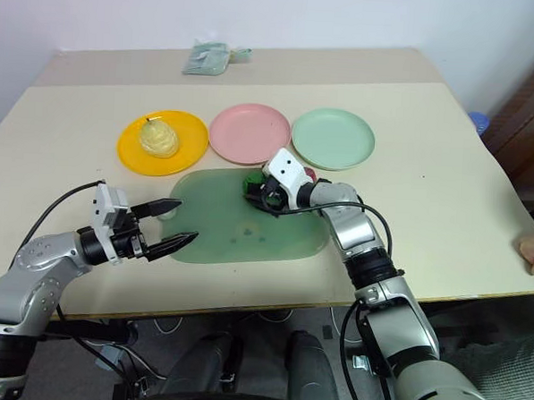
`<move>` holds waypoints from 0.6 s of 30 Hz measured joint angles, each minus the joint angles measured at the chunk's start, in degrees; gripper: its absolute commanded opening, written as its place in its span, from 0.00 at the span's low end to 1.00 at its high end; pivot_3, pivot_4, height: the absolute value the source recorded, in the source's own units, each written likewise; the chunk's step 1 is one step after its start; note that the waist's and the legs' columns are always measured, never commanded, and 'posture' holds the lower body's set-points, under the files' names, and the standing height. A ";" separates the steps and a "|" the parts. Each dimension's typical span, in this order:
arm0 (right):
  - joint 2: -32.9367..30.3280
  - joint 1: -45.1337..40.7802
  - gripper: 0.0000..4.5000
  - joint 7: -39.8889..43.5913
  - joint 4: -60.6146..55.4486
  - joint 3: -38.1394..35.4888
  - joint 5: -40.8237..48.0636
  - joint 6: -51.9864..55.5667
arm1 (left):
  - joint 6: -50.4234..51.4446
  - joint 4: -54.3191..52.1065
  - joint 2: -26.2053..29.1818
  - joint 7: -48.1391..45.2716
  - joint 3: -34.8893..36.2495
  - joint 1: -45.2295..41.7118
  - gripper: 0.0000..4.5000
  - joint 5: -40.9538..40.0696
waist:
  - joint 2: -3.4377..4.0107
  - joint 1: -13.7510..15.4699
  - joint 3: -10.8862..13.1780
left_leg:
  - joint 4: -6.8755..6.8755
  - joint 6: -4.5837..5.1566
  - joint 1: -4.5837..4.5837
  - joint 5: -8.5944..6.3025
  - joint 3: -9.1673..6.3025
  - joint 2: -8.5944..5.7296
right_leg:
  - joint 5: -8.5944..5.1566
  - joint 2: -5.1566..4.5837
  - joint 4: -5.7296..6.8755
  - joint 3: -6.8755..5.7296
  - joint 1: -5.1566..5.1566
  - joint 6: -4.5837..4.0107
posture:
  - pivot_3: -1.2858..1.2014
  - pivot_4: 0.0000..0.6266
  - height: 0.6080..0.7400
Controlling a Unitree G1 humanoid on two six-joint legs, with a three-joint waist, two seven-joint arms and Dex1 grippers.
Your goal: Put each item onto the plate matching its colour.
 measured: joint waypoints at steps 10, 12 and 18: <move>0.98 -0.23 0.43 1.39 -13.87 -5.81 9.32 10.66 | -0.95 0.01 -0.68 0.79 0.01 -0.45 1.00 -0.03 | 0.02 0.04 0.01 | -0.03 0.00 -0.01 0.00 -0.01 0.00 | 0.07 -0.01 0.00 0.01 -0.02 0.13 | 0.52 0.24 1.00; 1.02 -2.97 0.43 0.26 -15.80 -9.22 12.61 12.91 | -0.96 0.01 -0.71 1.03 0.02 -0.58 1.00 -0.07 | 0.03 0.03 0.02 | -0.02 0.00 0.00 0.00 -0.01 0.00 | 0.07 -0.01 0.00 0.00 -0.02 0.13 | 0.52 0.24 1.00; -3.69 -18.06 0.43 -9.44 0.98 -17.81 11.47 6.74 | -0.97 0.01 -1.99 2.16 0.04 -1.20 1.00 -0.14 | 0.01 0.10 0.01 | -0.06 0.00 0.00 0.00 0.02 -0.02 | -0.01 -0.04 -0.08 -0.01 0.00 -0.04 | 0.52 0.24 1.00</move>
